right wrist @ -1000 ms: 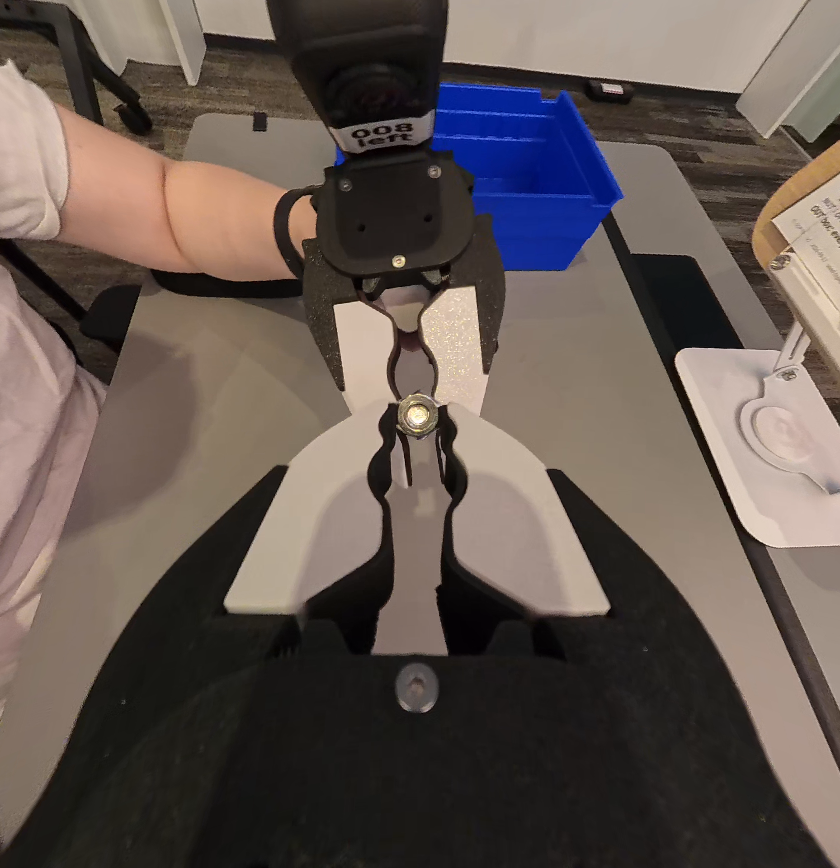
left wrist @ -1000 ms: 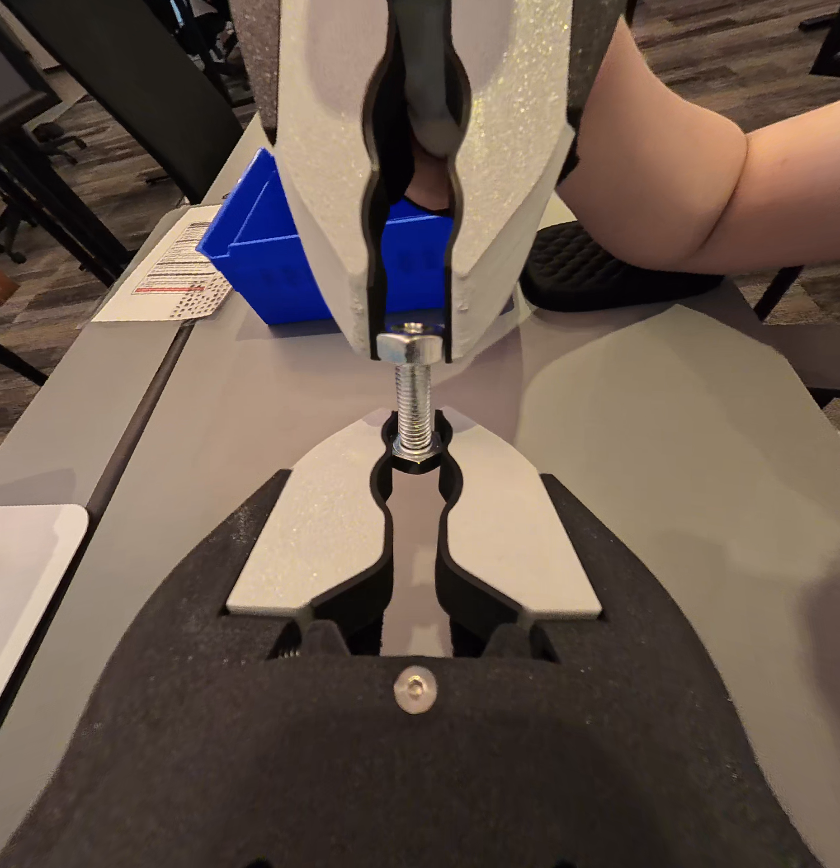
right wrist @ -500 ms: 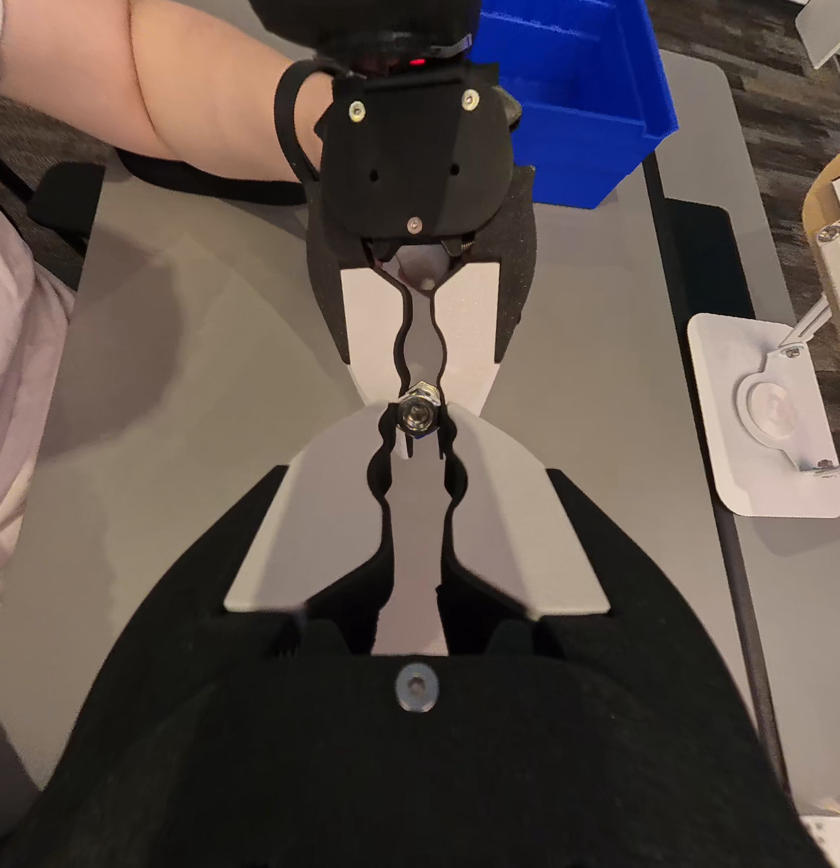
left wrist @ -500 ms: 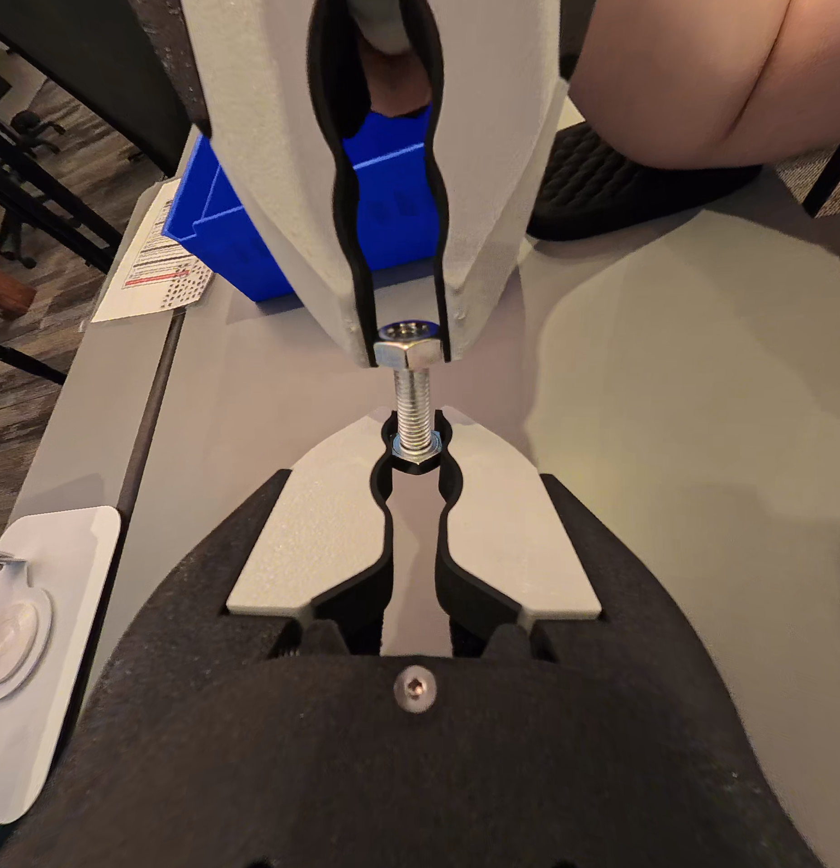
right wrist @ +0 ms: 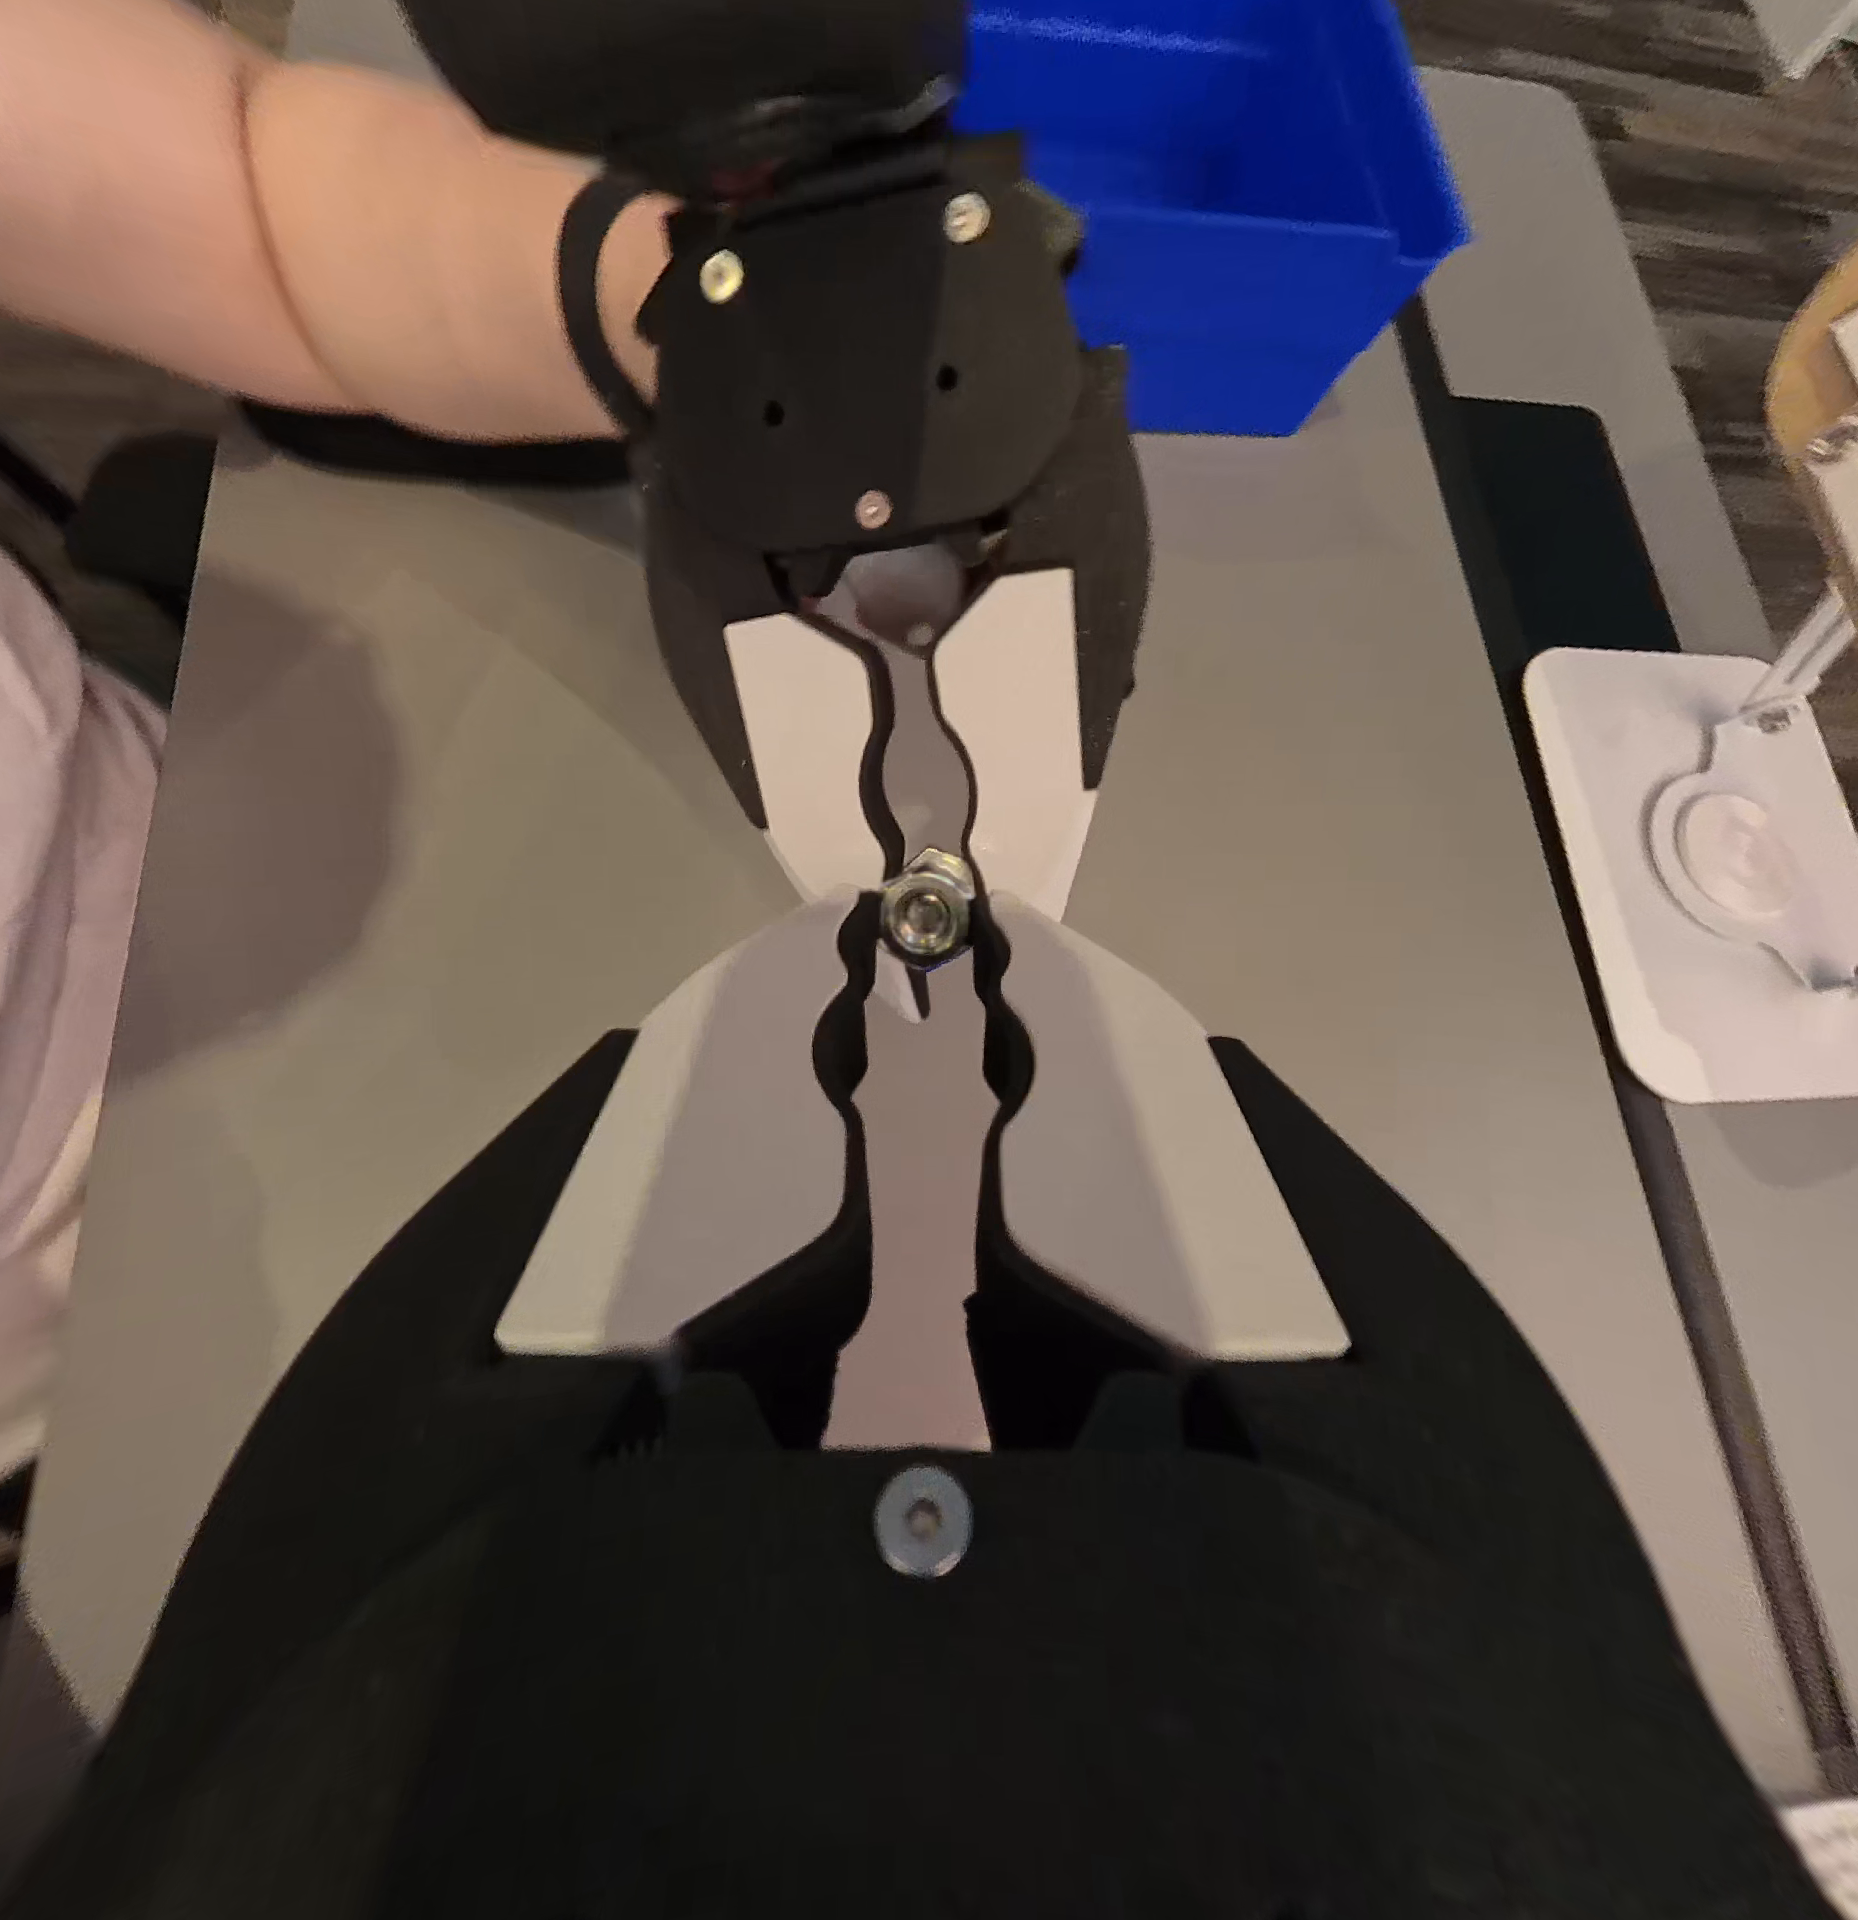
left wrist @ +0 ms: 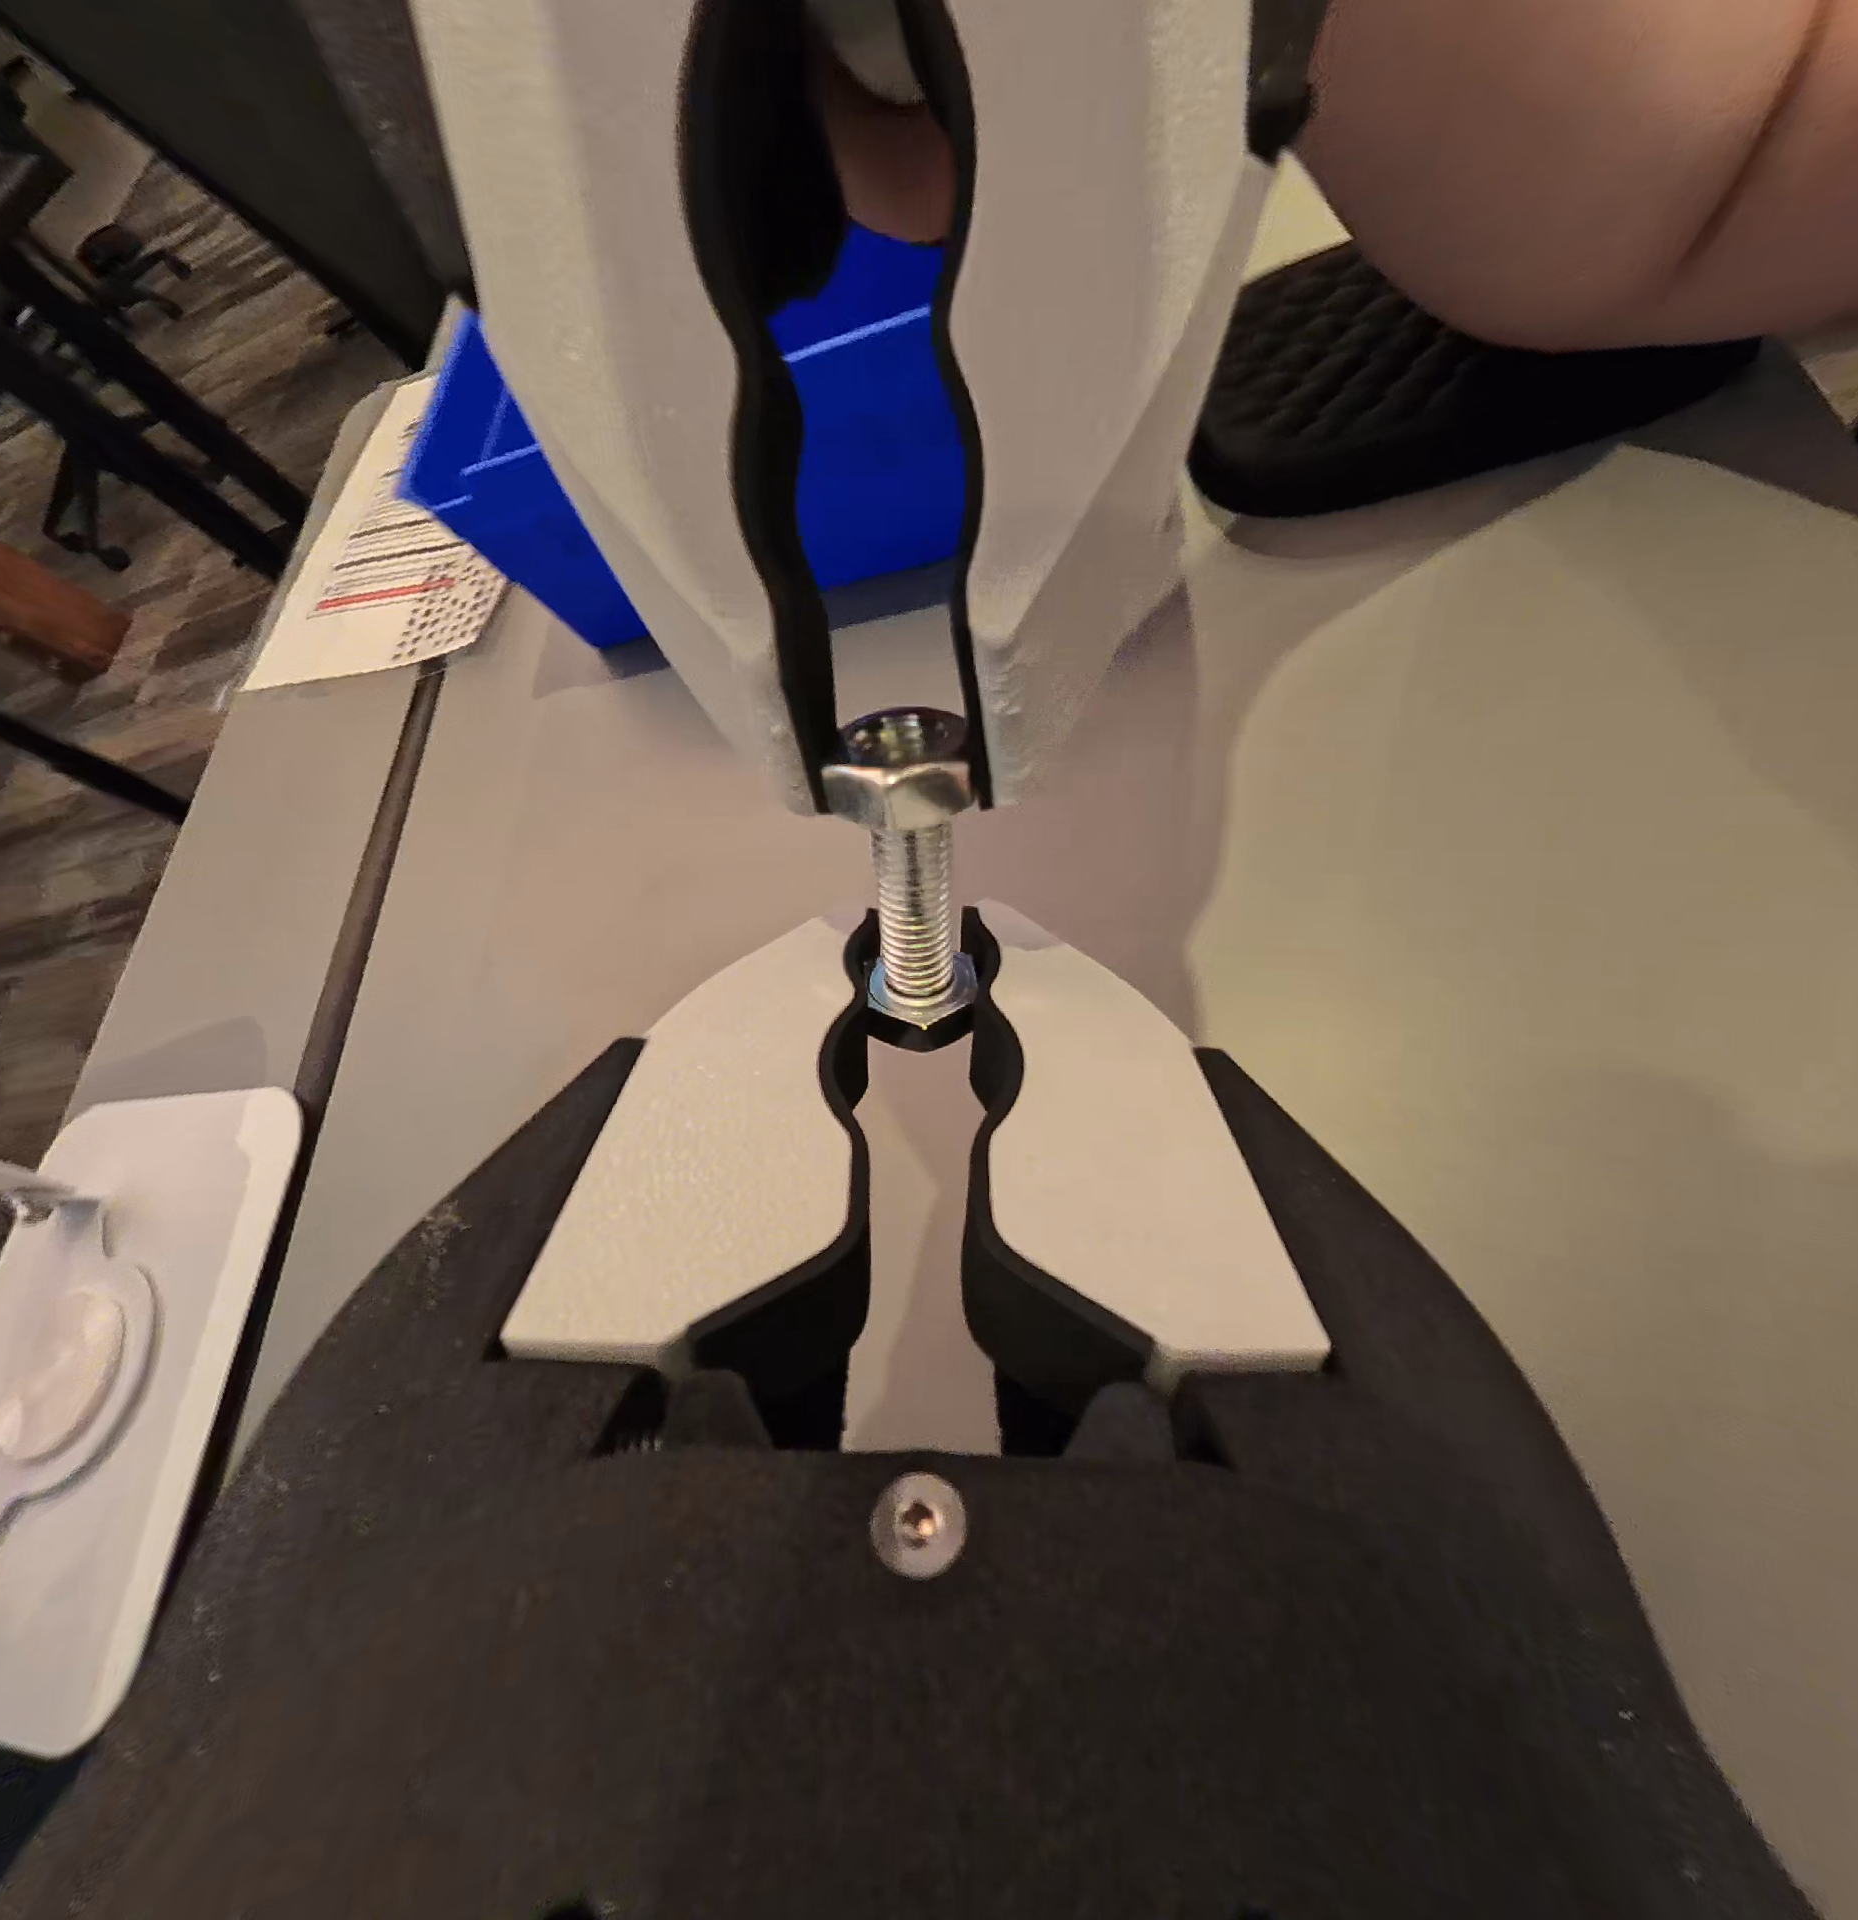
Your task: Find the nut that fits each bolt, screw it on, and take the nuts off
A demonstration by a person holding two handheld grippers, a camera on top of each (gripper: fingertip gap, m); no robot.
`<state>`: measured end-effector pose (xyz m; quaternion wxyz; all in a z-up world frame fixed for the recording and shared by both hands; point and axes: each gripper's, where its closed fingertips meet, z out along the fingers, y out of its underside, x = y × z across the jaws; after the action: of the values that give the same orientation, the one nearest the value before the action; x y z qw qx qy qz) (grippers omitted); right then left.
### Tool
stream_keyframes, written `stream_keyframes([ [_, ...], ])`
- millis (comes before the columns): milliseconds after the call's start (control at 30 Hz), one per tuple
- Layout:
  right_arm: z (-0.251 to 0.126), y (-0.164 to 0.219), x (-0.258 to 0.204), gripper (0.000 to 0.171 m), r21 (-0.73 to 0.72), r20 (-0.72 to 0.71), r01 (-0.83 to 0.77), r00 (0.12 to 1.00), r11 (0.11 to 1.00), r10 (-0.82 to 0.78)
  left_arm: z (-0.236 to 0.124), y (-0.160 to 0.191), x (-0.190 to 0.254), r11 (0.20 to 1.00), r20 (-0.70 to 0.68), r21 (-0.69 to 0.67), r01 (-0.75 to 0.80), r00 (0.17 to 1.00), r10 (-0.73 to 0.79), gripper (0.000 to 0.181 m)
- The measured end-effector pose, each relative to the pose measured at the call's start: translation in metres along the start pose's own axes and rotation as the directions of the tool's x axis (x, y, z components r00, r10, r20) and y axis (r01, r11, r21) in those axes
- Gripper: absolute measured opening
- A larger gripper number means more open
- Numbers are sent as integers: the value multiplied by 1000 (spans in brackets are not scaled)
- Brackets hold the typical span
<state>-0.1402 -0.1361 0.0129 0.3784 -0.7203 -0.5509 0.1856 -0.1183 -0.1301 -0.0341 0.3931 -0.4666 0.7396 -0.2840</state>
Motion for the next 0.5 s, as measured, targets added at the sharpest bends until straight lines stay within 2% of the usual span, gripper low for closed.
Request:
stream_keyframes([
  [100,1,-7,15,17,78,-21,-145,989,986,148,-3,0,-15,997,59,24,75,995,-77,14],
  [233,4,-7,25,17,121,-16,-261,964,958,265,-4,5,-26,995,131,4,104,986,-103,14],
  [500,5,-10,28,17,154,-11,-280,958,948,285,-6,4,-28,990,124,20,136,983,-138,14],
])
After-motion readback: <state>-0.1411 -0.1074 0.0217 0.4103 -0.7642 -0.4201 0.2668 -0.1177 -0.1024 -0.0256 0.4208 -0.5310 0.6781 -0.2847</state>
